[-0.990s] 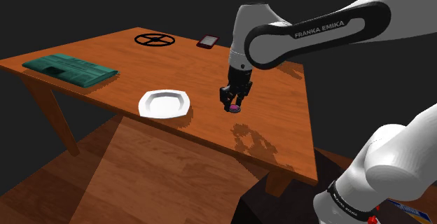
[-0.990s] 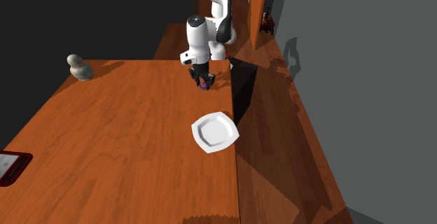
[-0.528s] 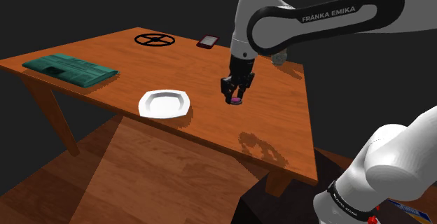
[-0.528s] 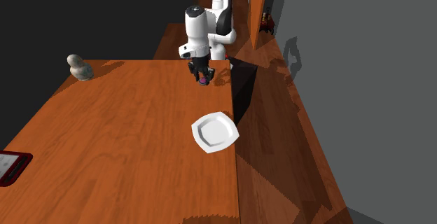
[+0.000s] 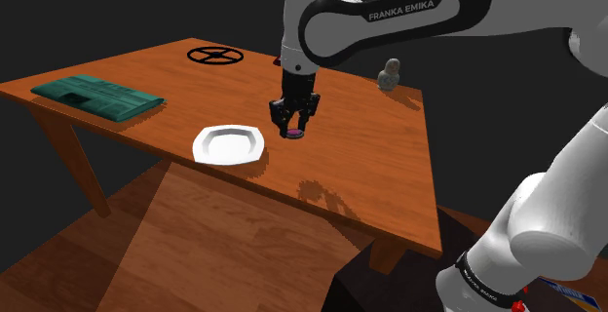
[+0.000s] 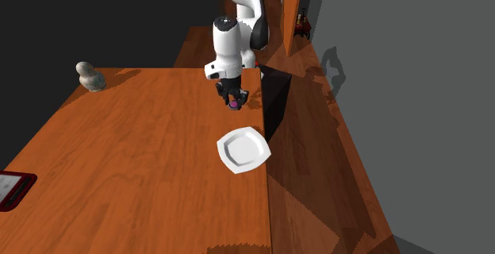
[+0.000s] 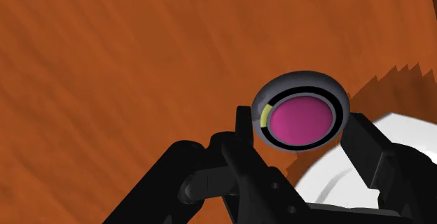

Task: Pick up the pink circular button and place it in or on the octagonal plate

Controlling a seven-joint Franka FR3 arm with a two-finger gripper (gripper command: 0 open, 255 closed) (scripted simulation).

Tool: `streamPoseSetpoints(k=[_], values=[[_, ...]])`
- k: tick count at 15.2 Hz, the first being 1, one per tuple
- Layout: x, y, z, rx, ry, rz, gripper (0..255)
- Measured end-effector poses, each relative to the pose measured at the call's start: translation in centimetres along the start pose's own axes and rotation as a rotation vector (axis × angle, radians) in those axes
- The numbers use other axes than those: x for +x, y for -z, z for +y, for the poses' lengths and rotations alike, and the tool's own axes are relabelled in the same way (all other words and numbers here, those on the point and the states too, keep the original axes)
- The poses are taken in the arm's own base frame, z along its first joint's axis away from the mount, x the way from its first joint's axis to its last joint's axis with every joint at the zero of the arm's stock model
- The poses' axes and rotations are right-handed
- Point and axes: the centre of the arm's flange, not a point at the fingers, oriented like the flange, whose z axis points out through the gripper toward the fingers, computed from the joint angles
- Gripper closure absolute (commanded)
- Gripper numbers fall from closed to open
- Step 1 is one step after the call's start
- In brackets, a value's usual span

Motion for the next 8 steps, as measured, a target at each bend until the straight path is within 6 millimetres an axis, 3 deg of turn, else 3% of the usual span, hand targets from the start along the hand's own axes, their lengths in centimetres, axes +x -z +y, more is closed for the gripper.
streamPoseSetpoints(k=[8], values=[[7.8,-0.3,-7.3,0.001,0.0,0.0,255]])
